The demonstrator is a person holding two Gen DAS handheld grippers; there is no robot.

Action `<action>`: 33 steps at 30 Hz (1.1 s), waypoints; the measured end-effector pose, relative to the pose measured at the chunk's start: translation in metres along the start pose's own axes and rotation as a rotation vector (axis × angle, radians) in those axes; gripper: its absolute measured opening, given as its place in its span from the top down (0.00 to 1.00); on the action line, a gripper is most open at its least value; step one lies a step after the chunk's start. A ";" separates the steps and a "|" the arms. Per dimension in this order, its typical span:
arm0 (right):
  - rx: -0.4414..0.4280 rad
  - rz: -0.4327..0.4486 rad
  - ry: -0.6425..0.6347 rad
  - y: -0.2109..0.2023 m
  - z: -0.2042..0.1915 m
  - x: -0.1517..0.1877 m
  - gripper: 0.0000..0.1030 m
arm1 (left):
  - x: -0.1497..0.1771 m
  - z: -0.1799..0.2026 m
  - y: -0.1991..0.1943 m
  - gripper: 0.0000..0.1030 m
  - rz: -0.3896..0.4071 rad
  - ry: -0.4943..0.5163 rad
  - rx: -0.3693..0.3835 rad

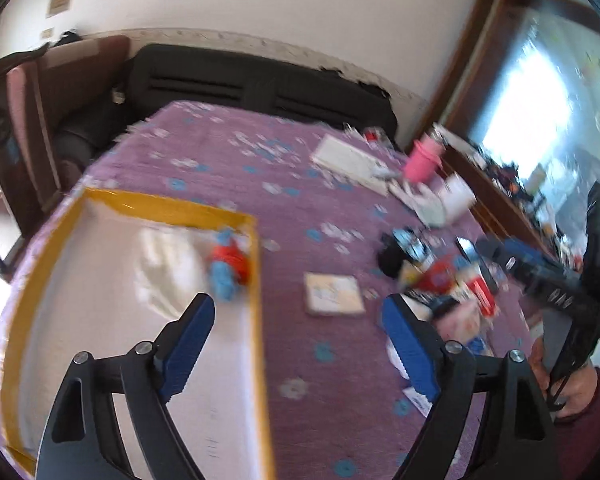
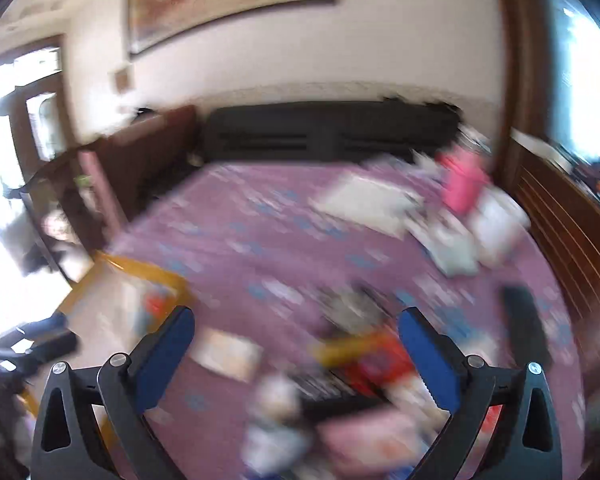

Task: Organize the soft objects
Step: 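Grasp the white 'face' tissue pack with the left tool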

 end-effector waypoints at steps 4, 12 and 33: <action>-0.007 -0.144 0.107 0.011 0.049 0.056 0.00 | 0.008 0.036 0.034 0.17 -0.078 0.047 0.022; -0.009 -0.144 0.172 -0.012 0.092 0.113 0.00 | -0.018 0.038 0.143 0.18 -0.235 -0.018 -0.056; -0.124 -0.113 0.109 -0.025 0.061 0.127 0.00 | 0.075 0.055 0.047 0.28 -0.374 0.205 -0.052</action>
Point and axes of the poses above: each gripper's, at about its wrist camera, not at the fingertips, and y roughly the way its jaws point, z to its right, x to its underside, the point moved 7 cm from there along y, roughly the way its jaws point, and after that the axes turned 1 degree about -x, right-handed, at the moved point
